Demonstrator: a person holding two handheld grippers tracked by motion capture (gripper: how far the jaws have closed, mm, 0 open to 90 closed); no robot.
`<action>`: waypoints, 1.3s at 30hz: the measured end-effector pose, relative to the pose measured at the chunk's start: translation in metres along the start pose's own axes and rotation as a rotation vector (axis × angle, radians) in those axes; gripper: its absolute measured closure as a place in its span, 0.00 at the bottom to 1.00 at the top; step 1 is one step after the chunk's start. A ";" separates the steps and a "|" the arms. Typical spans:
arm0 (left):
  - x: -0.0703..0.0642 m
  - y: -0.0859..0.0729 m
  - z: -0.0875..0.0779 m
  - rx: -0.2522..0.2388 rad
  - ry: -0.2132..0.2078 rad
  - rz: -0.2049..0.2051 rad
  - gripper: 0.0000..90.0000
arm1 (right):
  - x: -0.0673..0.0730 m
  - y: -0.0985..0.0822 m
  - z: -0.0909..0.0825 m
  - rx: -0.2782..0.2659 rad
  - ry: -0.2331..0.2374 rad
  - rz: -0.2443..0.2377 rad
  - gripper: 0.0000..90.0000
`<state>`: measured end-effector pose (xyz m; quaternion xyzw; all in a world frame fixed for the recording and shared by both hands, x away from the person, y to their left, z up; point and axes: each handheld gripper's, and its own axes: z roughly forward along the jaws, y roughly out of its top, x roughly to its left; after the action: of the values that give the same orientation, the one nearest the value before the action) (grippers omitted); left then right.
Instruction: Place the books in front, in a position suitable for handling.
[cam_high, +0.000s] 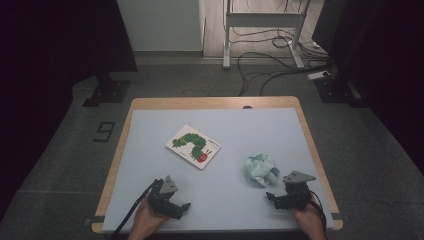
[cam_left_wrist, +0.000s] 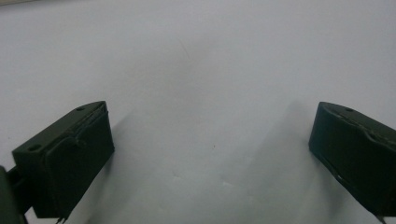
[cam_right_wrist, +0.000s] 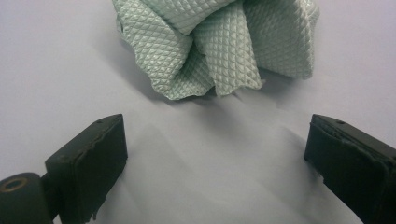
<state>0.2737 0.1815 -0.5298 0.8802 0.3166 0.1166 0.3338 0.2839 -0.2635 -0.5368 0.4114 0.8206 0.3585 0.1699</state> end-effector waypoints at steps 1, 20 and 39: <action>0.000 0.000 0.000 0.000 0.000 0.000 0.00 | 0.000 0.000 0.000 0.000 0.000 -0.001 0.06; 0.000 0.000 0.000 -0.001 -0.001 -0.002 0.00 | 0.000 0.000 0.000 0.001 -0.001 -0.001 0.06; 0.000 0.000 0.000 -0.001 -0.001 -0.003 0.00 | -0.005 0.029 -0.014 -0.030 0.025 -0.011 0.03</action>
<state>0.2738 0.1817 -0.5299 0.8795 0.3177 0.1159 0.3348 0.2950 -0.2615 -0.5060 0.3996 0.8195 0.3749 0.1678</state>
